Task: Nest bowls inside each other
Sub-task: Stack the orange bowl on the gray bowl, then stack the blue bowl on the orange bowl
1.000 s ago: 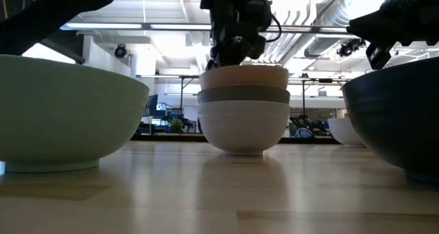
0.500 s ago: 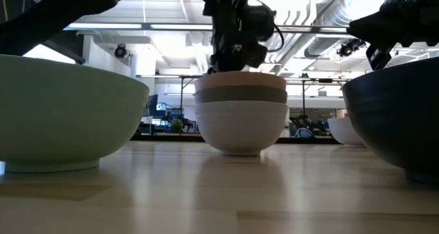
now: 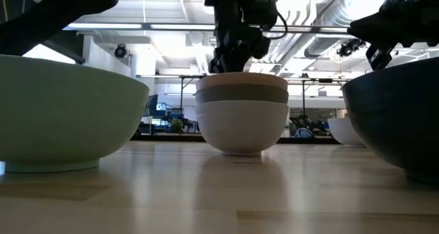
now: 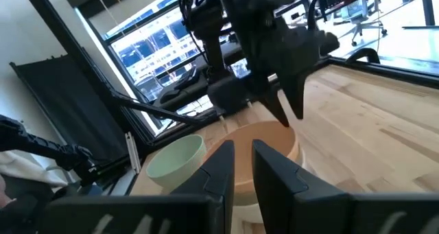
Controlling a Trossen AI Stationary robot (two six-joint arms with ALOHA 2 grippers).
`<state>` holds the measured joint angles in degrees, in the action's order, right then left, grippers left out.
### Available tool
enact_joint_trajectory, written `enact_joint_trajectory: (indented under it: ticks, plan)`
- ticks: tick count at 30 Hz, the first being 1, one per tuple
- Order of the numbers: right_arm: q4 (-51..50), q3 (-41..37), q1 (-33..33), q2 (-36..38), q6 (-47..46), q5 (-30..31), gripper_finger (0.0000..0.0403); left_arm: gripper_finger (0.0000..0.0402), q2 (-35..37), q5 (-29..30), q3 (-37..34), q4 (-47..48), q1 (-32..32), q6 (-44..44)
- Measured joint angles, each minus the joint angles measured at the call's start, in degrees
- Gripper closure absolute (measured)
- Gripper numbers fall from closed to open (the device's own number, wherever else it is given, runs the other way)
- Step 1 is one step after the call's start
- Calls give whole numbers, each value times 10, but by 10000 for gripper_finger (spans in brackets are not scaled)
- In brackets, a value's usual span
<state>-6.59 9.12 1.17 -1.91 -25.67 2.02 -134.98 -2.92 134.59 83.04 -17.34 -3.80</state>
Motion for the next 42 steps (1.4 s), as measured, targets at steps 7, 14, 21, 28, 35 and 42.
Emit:
enact_joint_trajectory:
  ticks: [7,14,21,28,35,42]
  plan:
    - [0,0,-1,0,0,-1,359,287,11,4,4,-3,-3,-5]
    - [-1,0,-1,0,0,-4,359,286,17,0,3,10,6,-5]
    - [-7,0,-1,0,2,-4,359,286,57,6,4,-41,10,1]
    - [-9,0,-1,0,2,-6,359,286,119,9,4,-146,8,41]
    - [-9,0,-1,0,2,-10,359,286,165,9,4,-225,8,73]
    - [-9,0,-1,0,2,-18,359,286,172,8,4,-248,10,85]
